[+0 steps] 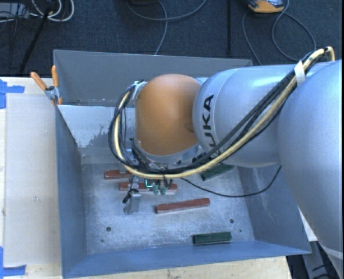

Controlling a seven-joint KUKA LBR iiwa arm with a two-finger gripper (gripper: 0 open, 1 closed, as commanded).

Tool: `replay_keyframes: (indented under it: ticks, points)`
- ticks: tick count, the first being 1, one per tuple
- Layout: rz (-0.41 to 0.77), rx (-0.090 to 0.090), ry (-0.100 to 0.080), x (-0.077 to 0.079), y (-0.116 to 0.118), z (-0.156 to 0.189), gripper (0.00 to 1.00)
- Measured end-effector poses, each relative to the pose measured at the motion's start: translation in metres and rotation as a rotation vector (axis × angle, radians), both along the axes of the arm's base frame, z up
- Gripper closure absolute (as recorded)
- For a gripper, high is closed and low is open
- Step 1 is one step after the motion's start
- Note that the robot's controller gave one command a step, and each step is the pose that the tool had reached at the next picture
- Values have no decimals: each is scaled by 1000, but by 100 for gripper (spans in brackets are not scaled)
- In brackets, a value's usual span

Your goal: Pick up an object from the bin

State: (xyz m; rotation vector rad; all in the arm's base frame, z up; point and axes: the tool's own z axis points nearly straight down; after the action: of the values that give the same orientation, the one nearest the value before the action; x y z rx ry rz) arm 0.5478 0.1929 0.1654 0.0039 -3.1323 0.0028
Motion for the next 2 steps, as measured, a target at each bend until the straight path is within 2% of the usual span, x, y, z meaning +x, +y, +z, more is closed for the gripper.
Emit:
replay_keyframes:
  ticks: [1,2]
  points:
    - [94,2,-7,42,-51,-100,0]
    - [93,4,-13,43,-49,-92,100]
